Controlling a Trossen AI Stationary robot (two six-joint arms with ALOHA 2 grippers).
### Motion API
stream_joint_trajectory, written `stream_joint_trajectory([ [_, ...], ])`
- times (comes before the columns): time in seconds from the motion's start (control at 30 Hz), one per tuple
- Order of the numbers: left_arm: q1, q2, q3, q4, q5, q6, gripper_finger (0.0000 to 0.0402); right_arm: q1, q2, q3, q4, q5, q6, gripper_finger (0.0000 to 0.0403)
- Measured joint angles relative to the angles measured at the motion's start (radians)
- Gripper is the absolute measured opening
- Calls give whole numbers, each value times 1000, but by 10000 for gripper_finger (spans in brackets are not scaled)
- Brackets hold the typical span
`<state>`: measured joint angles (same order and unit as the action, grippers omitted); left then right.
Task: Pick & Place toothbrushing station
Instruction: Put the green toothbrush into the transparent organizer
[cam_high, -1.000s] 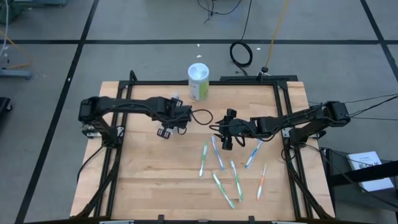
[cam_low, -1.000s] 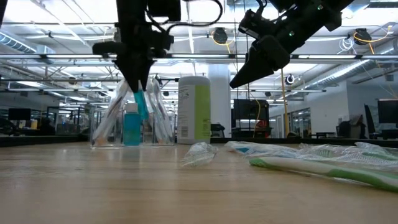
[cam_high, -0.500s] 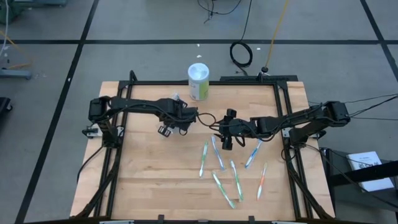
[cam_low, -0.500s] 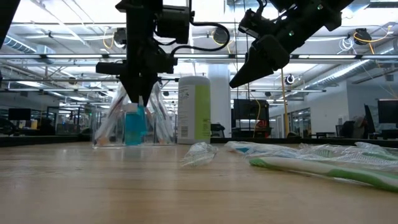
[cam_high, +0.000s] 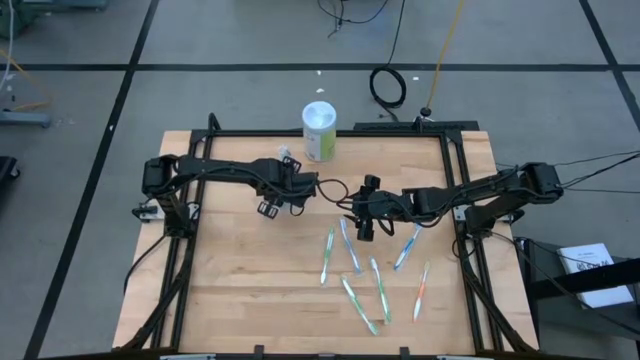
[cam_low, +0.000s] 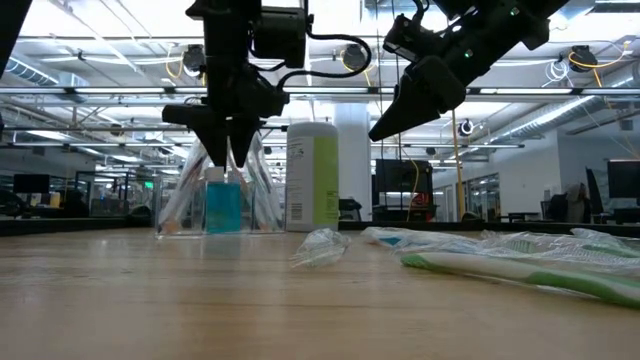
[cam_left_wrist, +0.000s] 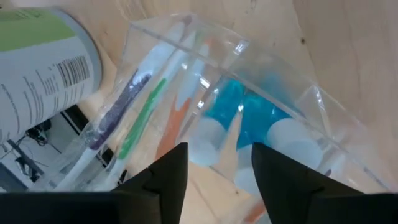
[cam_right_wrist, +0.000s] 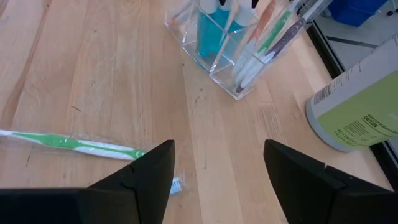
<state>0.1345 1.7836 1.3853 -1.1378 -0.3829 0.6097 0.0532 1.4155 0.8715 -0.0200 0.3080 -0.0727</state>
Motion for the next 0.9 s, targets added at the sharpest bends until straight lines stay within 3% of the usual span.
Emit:
stream_joint_trajectory([
  [0.2, -16, -23, 1, -4, -92, -10, 186, 0, 0, 0, 0, 0, 0, 238],
  [0.43, -34, -110, 62, -7, -92, -99, 186, 0, 0, 0, 0, 0, 0, 238],
  [0.57, -42, -167, 76, 55, -70, -262, 186, 0, 0, 0, 0, -1, 11, 238],
  [0.8, -61, -204, 77, 172, 154, -685, 186, 0, 0, 0, -12, -41, 61, 238],
  [0.9, -87, -194, 77, 188, 182, -820, 186, 0, 0, 0, -11, -98, 61, 238],
])
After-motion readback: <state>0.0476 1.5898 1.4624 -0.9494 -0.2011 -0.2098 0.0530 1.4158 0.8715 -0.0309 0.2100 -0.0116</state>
